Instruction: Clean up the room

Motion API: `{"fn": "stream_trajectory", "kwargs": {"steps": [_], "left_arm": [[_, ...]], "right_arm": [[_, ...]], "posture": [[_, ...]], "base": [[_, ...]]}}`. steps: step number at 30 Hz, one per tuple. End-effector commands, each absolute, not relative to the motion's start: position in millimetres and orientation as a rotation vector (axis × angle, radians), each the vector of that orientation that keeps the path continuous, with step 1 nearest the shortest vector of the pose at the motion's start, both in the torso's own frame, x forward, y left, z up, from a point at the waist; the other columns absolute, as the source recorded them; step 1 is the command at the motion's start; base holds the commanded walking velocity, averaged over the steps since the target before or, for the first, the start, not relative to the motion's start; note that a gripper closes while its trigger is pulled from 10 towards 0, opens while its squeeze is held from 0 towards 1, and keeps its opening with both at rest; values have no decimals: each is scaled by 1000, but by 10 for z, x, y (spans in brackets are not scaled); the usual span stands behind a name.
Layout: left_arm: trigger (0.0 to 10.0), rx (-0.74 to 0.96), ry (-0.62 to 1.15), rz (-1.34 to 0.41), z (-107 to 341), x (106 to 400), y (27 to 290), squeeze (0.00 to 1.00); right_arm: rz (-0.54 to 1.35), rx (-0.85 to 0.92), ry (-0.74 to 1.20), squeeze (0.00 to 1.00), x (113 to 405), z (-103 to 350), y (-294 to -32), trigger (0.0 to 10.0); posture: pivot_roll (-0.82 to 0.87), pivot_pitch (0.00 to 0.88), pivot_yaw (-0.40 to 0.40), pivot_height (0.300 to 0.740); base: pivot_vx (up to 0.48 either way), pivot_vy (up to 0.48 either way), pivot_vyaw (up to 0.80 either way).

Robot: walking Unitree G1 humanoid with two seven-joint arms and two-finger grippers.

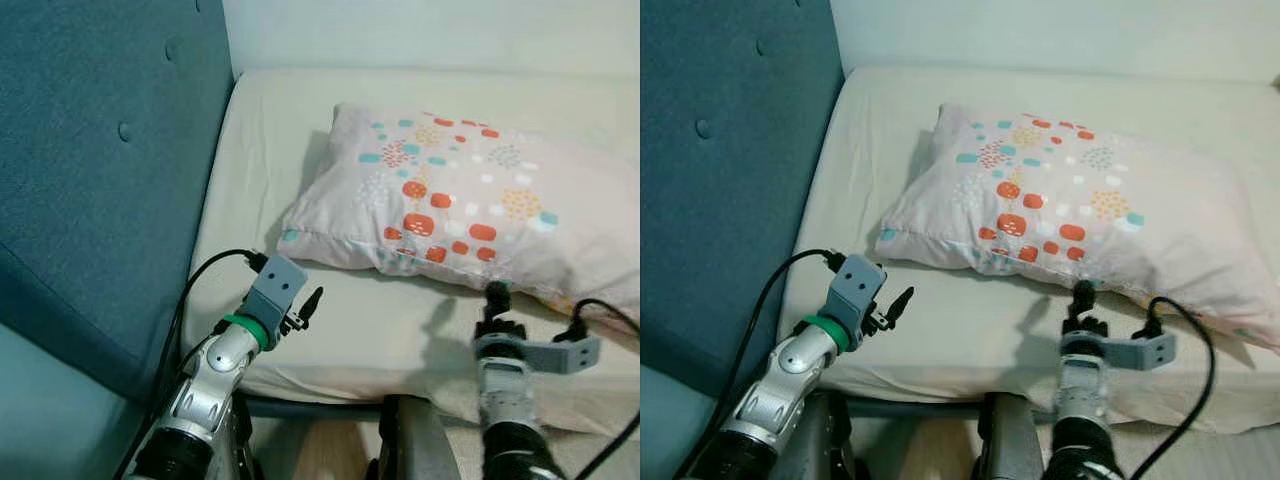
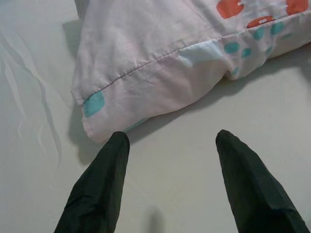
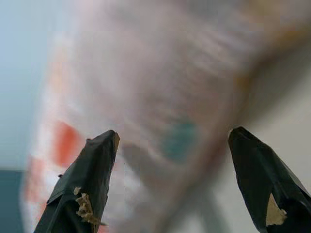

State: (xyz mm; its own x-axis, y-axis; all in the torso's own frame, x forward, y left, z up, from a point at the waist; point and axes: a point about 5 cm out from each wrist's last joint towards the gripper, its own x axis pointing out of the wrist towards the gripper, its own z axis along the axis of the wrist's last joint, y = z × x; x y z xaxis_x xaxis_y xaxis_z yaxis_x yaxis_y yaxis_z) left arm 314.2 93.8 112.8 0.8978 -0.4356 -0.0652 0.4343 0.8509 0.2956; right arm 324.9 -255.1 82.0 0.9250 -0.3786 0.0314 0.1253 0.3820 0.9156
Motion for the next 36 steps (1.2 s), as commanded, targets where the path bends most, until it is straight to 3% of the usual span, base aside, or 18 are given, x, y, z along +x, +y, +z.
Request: {"fn": "stream_trajectory", "kwargs": {"steps": [1,6,9,20,30,31,36], "left_arm": [[10000,315,23,-464,1074,3103,939,0],[10000,317,23,-442,1101,3077,1001,0],[10000,327,37,-437,1076,3008,1057,0],[10000,349,56,-428,1085,2898,1147,0],[10000,353,69,-410,1105,2875,1165,0],[10000,351,71,-409,1101,2877,1160,0],[10000,348,75,-407,1102,2875,1153,0]], "right_arm": [[-293,1157,-237,0,3262,787,-2513,10000],[-245,1155,-247,0,3347,871,-2552,10000],[-237,1243,-237,0,3414,918,-2601,10000],[-363,1303,-168,0,3500,964,-2670,10000],[-391,1023,-262,0,3652,1561,-3019,9922],[-397,1034,-289,0,3643,1601,-3067,0],[-413,1093,-343,0,3608,1647,-3176,0]], "posture": [[134,140,32,570],[179,163,29,570],[217,189,26,570],[278,221,41,570],[273,232,30,570],[264,231,28,570],[259,225,27,570]], "base": [[0,0,0],[0,0,0],[0,0,0],[0,0,0],[0,0,0],[0,0,0],[0,0,0]]}}
